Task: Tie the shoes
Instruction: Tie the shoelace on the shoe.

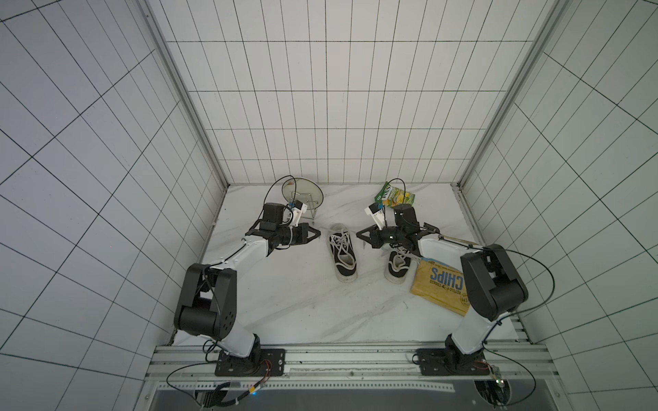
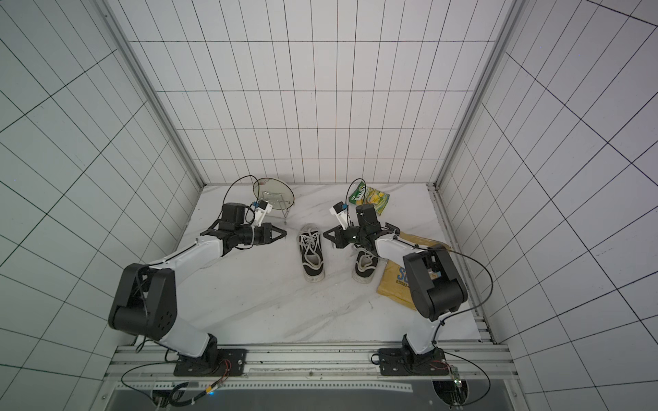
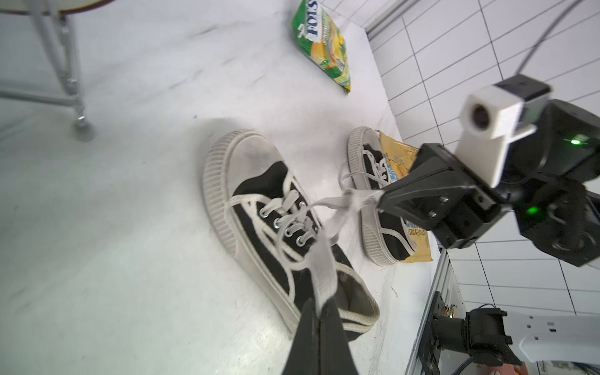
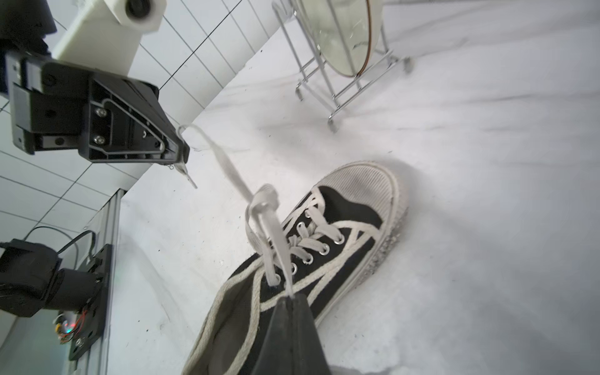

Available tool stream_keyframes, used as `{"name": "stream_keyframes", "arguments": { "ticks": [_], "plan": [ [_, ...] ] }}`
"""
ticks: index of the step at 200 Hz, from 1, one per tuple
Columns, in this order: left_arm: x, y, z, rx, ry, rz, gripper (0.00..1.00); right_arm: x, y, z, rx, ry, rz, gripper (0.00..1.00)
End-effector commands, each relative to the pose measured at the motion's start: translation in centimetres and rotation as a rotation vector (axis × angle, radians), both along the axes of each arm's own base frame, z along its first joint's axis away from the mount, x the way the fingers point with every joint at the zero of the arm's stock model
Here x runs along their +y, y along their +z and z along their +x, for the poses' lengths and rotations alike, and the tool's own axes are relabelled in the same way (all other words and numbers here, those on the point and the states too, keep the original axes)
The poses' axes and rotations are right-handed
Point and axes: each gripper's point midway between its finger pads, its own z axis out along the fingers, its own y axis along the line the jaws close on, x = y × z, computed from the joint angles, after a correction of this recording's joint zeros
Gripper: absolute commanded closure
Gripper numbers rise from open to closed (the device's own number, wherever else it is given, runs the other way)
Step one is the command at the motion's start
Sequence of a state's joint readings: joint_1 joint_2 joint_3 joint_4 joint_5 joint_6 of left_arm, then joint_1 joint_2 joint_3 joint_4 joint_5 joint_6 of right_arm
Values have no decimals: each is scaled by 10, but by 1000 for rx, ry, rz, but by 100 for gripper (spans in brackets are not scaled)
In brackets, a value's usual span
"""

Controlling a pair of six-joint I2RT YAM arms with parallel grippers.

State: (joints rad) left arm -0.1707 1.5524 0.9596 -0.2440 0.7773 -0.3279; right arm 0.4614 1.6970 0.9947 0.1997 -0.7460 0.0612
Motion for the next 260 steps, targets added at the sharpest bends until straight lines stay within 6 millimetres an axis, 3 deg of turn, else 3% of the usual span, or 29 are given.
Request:
{"name": "stream_keyframes", "arguments": {
  "ticks": [1, 39, 69, 122, 165, 185, 212, 225, 240, 260],
  "plan": [
    [28, -32, -21, 178, 106, 82, 100, -33, -22, 7, 17, -142, -150, 100],
    [73, -62, -29, 325, 286, 84, 100, -100, -40, 28, 32, -462, -318, 100],
    [99, -80, -30, 406, 379, 93, 100, -135, -49, 36, 69, -599, -357, 100],
    [151, -114, -40, 534, 579, 160, 100, -165, -59, 40, 82, -734, -399, 100],
    [179, -119, -48, 562, 677, 133, 100, -166, -53, 42, 65, -743, -377, 100],
    [172, -113, -47, 523, 610, 203, 100, -146, -42, 42, 52, -645, -327, 100],
    [131, -105, -54, 468, 391, 388, 96, -106, -24, 34, 6, -448, -269, 100],
    [103, -102, -61, 439, 257, 437, 84, -89, -20, 29, -1, -373, -270, 100],
    [73, -96, -71, 396, 104, 475, 63, -73, -17, 25, -10, -313, -268, 100],
    [54, -88, -76, 320, -2, 552, 37, -59, -17, 21, 0, -275, -246, 100]
  ]
}}
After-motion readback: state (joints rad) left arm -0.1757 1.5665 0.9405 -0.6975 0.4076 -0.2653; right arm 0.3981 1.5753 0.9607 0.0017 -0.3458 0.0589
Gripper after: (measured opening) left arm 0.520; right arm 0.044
